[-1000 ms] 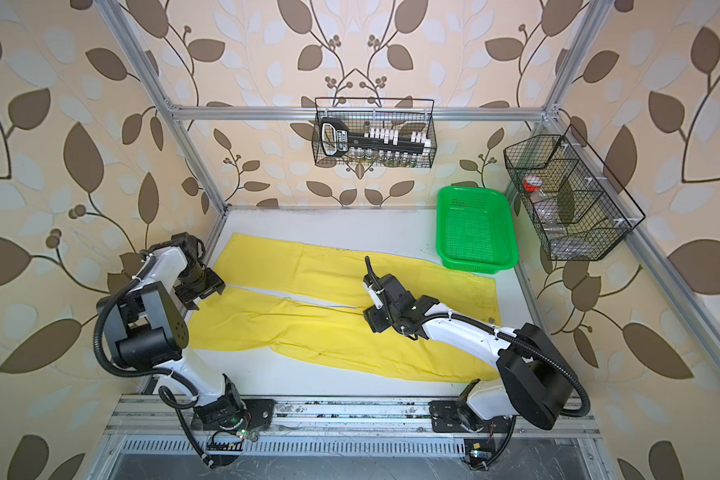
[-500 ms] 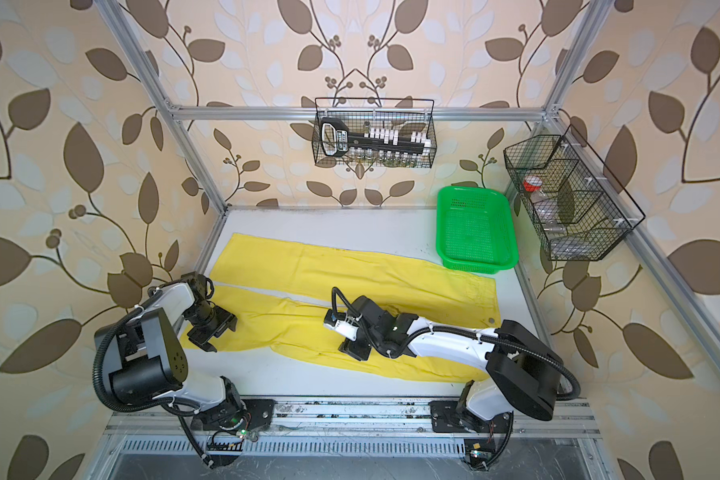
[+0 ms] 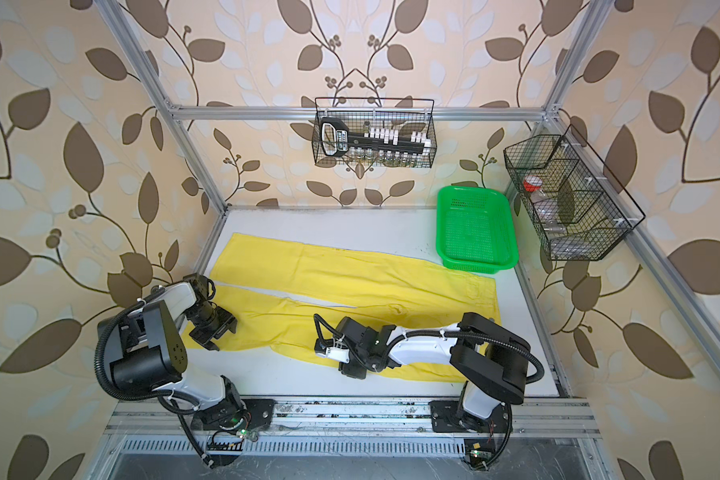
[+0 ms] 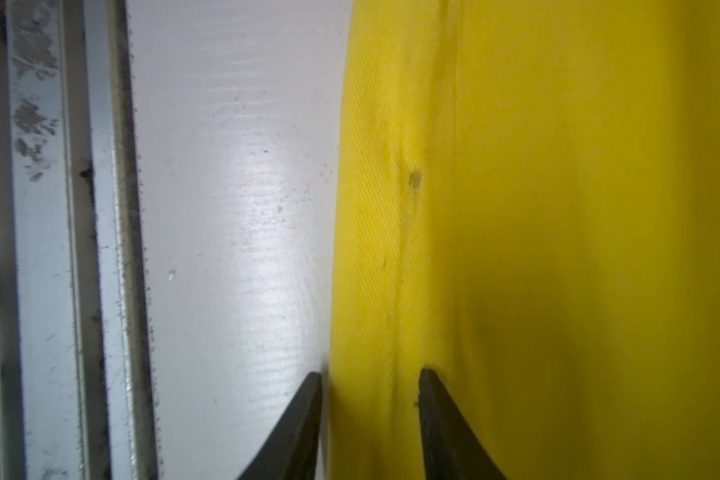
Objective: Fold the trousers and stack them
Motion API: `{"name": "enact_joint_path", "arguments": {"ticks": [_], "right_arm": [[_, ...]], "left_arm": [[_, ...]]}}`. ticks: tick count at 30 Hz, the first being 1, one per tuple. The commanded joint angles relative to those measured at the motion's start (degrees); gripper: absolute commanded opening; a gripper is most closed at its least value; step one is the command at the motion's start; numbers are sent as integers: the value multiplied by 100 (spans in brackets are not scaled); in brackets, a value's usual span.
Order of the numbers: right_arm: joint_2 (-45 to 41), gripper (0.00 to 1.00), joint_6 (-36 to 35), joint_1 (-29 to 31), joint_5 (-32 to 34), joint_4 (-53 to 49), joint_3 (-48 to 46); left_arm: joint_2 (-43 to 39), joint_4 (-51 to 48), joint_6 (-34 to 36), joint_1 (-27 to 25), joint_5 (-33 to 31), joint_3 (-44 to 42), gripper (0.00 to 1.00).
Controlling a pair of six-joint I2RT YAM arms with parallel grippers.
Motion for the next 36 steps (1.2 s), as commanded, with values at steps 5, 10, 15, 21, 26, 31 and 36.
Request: {"name": "enact_joint_path", "arguments": {"ticks": [5,10,15,21,26,31,36], "right_arm": [[-162,23,-325,440,-162,-49,-251],[-305,18,-548,670,-231,-156,-313],[-191,15,-480,772,-138,-273,-181],[-823,25,267,98,-325,202,12],[-367,25,219,-395,-244,206,301],[137,25,383,-727,96,133,634],[209,25,543,-972,57,250,562]], "left_arm": [[469,341,119,59,-534,198,59],[732,306,295,59,-725,431,59],[722,234,437,59,-869,598,61],[297,-43,436,9,-644,710,68],[-430,-689,367,-469,-474,952,70],[-1045,-1026,-75,-1435,110,859,69],[-1152,-924,-753,-2891,482,795,61]]}}
